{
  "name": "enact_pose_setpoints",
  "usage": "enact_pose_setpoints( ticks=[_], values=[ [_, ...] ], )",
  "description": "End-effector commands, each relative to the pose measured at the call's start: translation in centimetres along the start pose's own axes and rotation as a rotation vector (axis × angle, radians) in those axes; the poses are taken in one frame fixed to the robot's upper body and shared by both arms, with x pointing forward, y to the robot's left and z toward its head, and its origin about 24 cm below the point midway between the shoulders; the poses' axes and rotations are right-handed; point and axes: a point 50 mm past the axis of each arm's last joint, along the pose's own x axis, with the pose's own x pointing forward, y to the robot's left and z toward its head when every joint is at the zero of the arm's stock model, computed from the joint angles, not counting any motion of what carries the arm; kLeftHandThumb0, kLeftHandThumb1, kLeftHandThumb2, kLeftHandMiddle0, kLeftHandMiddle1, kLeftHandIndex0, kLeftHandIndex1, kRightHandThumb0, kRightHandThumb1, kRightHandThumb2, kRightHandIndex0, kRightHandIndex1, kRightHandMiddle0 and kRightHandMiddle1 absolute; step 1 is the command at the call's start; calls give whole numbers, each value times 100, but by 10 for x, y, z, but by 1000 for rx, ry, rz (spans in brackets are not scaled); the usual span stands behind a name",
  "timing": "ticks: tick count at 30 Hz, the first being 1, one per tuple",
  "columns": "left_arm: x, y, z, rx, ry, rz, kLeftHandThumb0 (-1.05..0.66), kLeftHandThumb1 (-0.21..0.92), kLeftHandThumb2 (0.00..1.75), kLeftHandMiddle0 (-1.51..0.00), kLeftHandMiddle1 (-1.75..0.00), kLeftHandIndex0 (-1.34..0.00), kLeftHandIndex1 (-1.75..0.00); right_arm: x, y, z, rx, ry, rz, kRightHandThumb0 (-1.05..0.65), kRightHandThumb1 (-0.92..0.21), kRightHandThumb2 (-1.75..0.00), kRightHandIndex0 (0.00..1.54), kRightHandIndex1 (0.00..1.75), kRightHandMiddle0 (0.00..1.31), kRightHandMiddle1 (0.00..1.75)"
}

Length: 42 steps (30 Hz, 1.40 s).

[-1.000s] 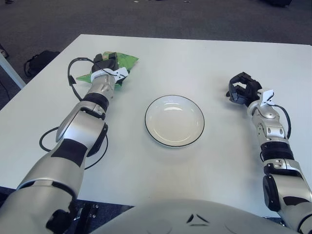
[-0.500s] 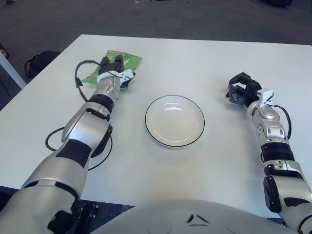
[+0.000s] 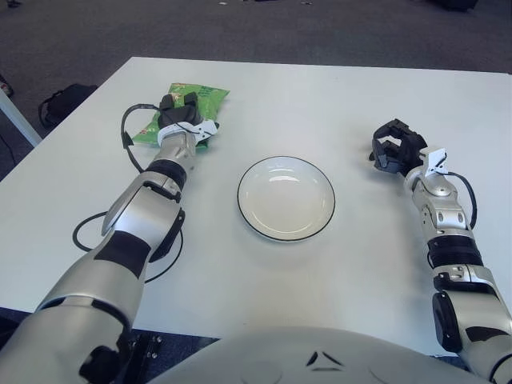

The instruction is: Put the snack into the plate.

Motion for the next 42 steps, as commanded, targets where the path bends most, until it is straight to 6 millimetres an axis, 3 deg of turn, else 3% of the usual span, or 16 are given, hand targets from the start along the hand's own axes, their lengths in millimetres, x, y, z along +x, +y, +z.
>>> enact_pose_setpoints(
  ticks=[1,8,15,30,42],
  values=[
    [-10,-21,-21,65,37,-46,-94,92,64,0,-92,0,-73,-25,17,-67,-13,312,66,-1,-46,-111,59,160,28,175],
    [-12,-21,-20,102,-32,34,-79,92,60,-1,-116,0,-86,-26,19,-66,-38,303,77,-1,-46,-113,58,163,28,175],
    [-14,-17,-18,88,-178,97,-68,92,58,-5,-120,0,-98,-26,20,-65,-82,294,99,-1,-44,-116,58,165,29,175],
    [-26,-3,-38,83,-504,112,-65,89,60,-5,-113,0,-107,-27,20,-62,-89,275,120,-1,-44,-116,59,164,28,175],
    [-40,13,-50,122,-746,77,-74,92,59,-5,-89,0,-83,-27,22,-59,-140,263,141,-1,-39,-123,59,169,31,175]
  ],
)
